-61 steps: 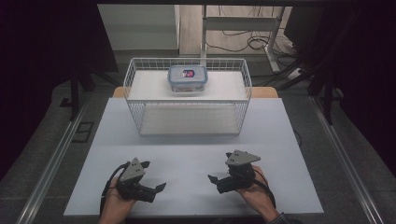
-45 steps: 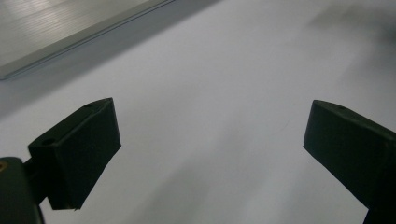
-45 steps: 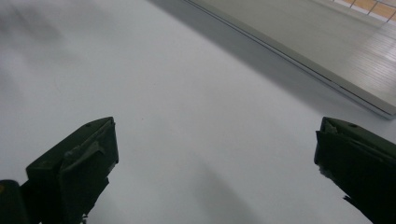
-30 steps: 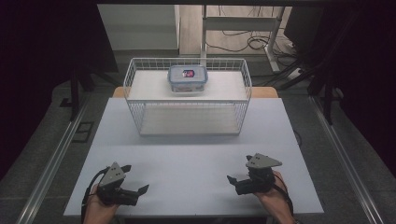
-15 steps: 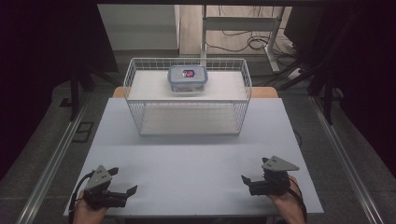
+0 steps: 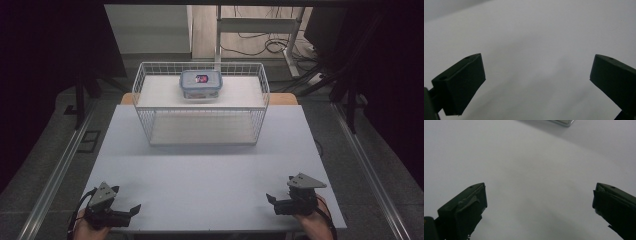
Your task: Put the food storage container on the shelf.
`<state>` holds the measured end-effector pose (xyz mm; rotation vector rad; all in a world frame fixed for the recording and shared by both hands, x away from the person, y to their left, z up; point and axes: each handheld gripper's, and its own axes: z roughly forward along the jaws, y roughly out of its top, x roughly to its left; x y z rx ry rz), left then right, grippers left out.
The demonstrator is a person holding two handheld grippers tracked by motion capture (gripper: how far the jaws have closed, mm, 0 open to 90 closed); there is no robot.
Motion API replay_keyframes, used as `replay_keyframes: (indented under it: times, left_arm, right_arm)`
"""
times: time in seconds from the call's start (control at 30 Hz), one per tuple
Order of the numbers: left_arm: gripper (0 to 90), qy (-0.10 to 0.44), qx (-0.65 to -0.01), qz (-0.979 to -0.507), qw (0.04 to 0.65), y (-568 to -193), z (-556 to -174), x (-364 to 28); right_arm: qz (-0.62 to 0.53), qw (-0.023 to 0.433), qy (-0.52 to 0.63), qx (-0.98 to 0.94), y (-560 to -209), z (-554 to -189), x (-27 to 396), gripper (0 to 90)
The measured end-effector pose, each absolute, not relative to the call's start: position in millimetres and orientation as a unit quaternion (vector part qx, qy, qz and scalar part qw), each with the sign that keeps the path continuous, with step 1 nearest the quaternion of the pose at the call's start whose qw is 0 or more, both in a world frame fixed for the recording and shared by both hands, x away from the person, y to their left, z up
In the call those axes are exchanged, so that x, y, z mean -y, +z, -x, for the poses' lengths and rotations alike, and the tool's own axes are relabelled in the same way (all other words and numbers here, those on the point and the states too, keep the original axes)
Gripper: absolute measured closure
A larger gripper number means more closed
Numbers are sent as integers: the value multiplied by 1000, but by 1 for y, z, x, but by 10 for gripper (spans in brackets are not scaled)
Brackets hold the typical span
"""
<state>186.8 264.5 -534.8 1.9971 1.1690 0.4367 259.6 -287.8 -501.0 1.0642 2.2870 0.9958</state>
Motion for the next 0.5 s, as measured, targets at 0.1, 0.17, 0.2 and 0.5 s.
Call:
replay_keyframes:
  times: [0.1, 0.17, 0.2, 0.5]
  left_arm:
    - [0, 162, -464, -781, 384, -538, -187, -268]
    - [0, 157, -466, -781, 384, -539, -187, -268]
    - [0, 149, -470, -781, 383, -542, -187, -270]
    - [0, 143, -470, -787, 373, -544, -188, -269]
  right_arm:
    - [-387, 204, 346, -830, -506, -260, 288, 0]
    - [-388, 199, 341, -833, -508, -260, 288, 0]
    - [-388, 191, 331, -838, -511, -260, 288, 0]
    - [-382, 173, 302, -856, -519, -262, 284, 0]
